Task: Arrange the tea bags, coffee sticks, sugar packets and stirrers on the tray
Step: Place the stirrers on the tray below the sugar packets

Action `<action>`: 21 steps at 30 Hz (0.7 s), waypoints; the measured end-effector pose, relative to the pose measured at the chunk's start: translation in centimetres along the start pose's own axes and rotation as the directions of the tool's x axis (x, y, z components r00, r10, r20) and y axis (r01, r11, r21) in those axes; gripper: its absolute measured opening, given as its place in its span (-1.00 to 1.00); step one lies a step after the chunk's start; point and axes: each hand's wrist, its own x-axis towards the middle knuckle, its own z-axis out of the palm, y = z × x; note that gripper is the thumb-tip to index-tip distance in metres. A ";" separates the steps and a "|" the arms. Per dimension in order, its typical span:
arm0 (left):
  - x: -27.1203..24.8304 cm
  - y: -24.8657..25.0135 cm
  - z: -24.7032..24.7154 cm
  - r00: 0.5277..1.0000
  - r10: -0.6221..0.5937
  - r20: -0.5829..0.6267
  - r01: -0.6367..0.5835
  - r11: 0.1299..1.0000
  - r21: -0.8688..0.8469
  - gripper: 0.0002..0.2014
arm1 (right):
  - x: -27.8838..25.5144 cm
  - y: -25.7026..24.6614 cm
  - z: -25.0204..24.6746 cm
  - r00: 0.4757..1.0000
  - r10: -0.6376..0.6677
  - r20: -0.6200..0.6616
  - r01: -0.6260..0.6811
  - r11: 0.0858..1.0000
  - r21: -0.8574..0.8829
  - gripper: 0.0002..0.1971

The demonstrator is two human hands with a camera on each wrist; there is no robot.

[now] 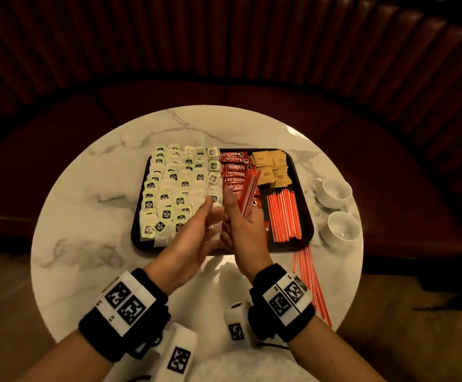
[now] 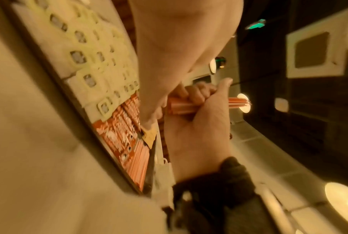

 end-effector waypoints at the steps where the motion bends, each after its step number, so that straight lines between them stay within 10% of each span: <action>1: 0.1 0.0 -0.3 0.997 0.055 -0.051 -0.050 0.994 0.096 -0.49 | -0.1 0.4 -0.5 0.998 0.045 0.035 -0.043 0.997 -0.056 -0.69; 6: 0.6 0.7 -0.9 0.908 0.416 -0.052 -0.367 0.848 0.384 -0.58 | -1.6 2.0 -1.7 0.935 0.297 0.194 -0.222 0.916 -0.334 -0.74; 16: 0.4 -0.7 -2.1 0.939 0.333 0.087 -0.323 0.766 0.556 -0.59 | -1.3 1.5 -2.5 0.921 0.318 0.227 -0.193 0.876 -0.442 -0.75; 21: -0.8 -2.2 -8.6 0.963 0.268 0.041 -0.225 0.706 0.672 -0.76 | 2.3 0.6 -6.7 0.947 0.319 -0.039 -0.300 0.836 -0.459 -0.78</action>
